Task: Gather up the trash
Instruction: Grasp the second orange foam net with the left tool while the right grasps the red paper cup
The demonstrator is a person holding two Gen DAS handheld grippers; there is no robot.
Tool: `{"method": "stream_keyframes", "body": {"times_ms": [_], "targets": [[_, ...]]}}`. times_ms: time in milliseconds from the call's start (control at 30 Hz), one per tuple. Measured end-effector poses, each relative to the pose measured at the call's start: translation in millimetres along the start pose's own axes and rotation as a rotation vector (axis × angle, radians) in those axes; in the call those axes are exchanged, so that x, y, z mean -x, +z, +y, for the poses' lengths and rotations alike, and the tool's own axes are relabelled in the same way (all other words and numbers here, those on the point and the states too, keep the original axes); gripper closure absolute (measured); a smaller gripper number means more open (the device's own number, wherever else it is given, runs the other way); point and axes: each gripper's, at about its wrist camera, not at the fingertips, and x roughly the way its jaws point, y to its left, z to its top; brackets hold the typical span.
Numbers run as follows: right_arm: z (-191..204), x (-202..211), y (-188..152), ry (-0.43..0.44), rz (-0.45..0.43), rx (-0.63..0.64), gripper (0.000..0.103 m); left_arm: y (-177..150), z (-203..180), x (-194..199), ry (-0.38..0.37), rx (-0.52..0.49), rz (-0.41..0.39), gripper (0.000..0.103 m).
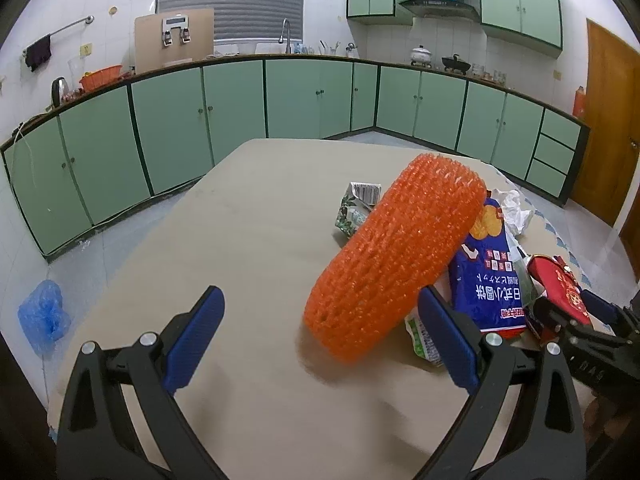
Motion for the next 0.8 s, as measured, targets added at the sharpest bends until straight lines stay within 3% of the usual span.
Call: {"method": "stream_keyframes", "body": {"times_ms": [233,467,533,600,700,800], "targets": [[2.7,11.8,3.4,0.035,-0.025,0.075,0.035,2.5,-13.0,-4.9,-0.029,-0.019,0.006,0.009],[-5.3,16.6,-0.3,0.036,-0.010,0.057,0.032,4.6,-30.3,-17.1,-0.034,-0.052,0.016,0.009],[-12.5,19.1,-0.3,0.036,-0.010,0.042,0.032,5.2,-32.8,-21.6,-0.030,-0.051,0.025,0.018],[-19.2,20.5,0.2,0.042,-0.005,0.020,0.031,5.1,-34.5,-26.2,-0.038,-0.053,0.048,0.038],[-31.6,20.8,-0.7,0.054,0.019,-0.030,0.018,4.4,-32.3,-30.5,-0.046,-0.045,0.064,0.052],[-37.5,22.0,-2.1,0.061,0.027,-0.048,0.017,2.4,-31.9,-30.5,-0.044,-0.048,0.068,0.066]]}}
